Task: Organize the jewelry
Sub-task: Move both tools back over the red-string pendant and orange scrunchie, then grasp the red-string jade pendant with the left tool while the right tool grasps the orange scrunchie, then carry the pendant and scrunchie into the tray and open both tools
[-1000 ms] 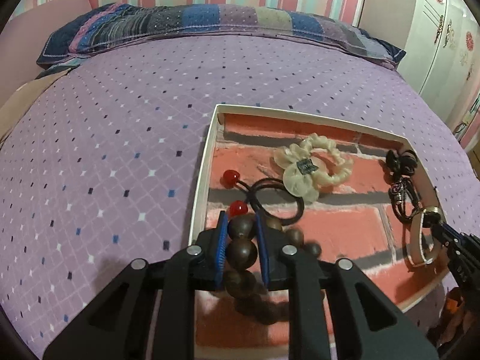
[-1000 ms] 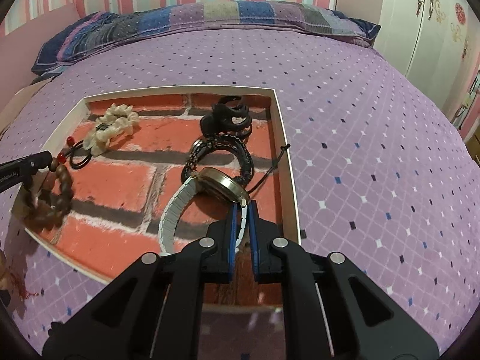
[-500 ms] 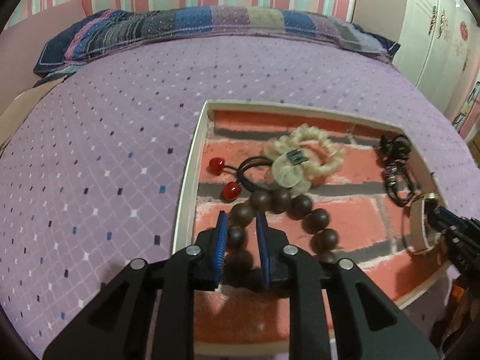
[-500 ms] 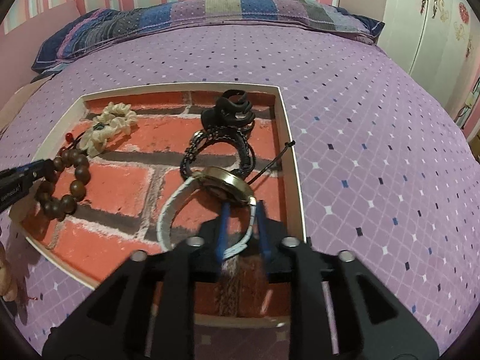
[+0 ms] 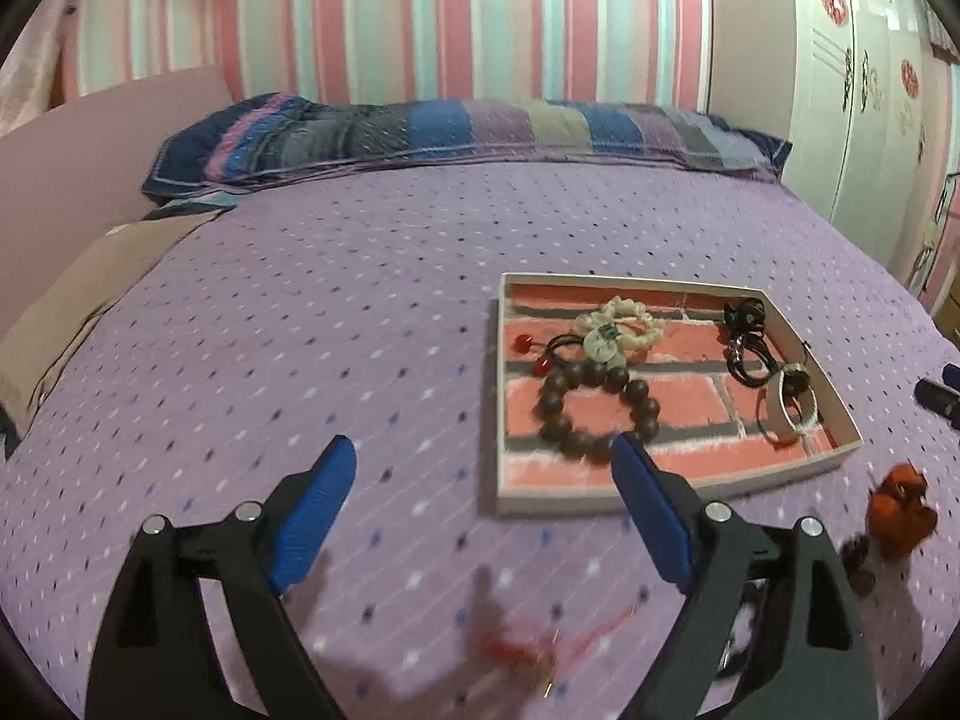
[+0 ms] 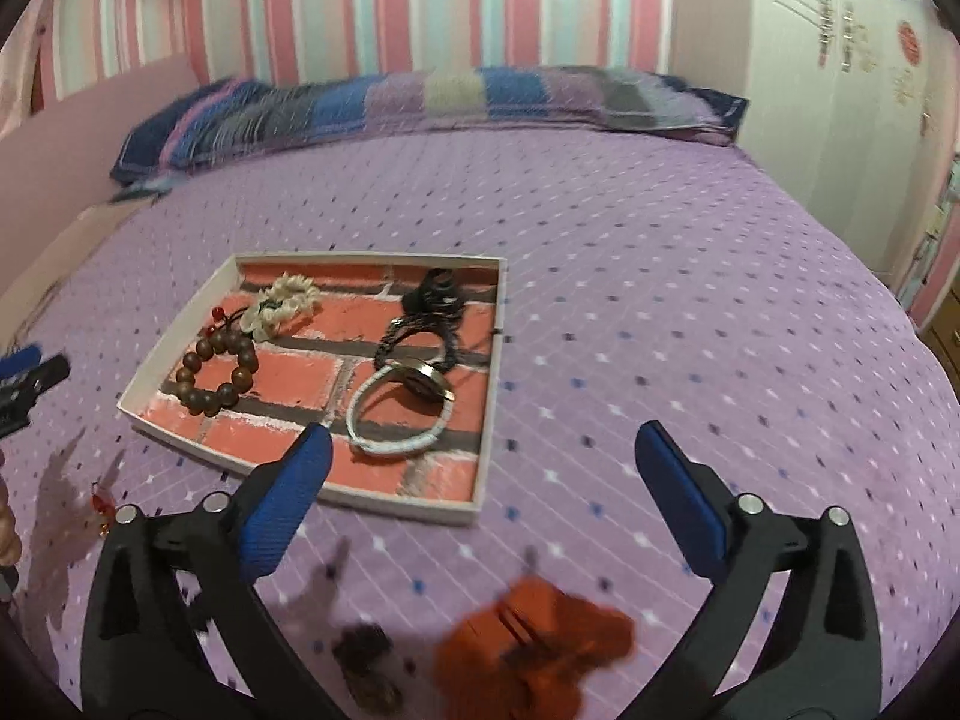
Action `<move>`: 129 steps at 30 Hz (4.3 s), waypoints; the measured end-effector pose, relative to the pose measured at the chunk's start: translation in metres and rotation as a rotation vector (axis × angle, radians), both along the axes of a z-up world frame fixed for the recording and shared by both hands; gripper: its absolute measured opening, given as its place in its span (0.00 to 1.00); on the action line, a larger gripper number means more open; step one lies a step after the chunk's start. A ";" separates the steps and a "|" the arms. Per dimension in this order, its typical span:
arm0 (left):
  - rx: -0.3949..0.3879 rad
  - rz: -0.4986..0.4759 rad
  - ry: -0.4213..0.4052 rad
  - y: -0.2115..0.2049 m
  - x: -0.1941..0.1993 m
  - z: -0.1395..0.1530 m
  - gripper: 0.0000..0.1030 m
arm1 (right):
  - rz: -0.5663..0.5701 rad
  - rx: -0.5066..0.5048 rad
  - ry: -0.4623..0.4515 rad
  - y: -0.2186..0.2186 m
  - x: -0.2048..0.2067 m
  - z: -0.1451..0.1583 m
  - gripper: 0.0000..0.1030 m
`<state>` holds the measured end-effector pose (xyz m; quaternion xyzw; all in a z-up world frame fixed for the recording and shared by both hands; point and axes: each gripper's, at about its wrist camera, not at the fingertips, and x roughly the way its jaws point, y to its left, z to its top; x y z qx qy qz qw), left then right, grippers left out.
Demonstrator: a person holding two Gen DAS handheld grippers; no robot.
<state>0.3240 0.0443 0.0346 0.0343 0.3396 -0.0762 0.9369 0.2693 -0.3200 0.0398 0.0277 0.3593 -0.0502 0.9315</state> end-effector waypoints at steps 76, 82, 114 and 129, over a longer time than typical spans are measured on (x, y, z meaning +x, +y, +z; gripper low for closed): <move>0.002 0.041 0.125 0.003 -0.048 -0.101 0.21 | -0.118 -0.108 0.062 -0.016 -0.060 -0.101 0.27; 0.024 0.014 0.110 -0.004 -0.049 -0.097 0.11 | -0.106 -0.084 0.051 -0.017 -0.062 -0.096 0.19; -0.040 -0.039 0.122 -0.079 0.103 -0.040 0.08 | 0.021 0.107 -0.042 0.025 0.069 -0.031 0.15; 0.025 -0.041 0.180 -0.082 0.127 -0.070 0.25 | 0.029 0.018 0.011 0.031 0.091 -0.051 0.59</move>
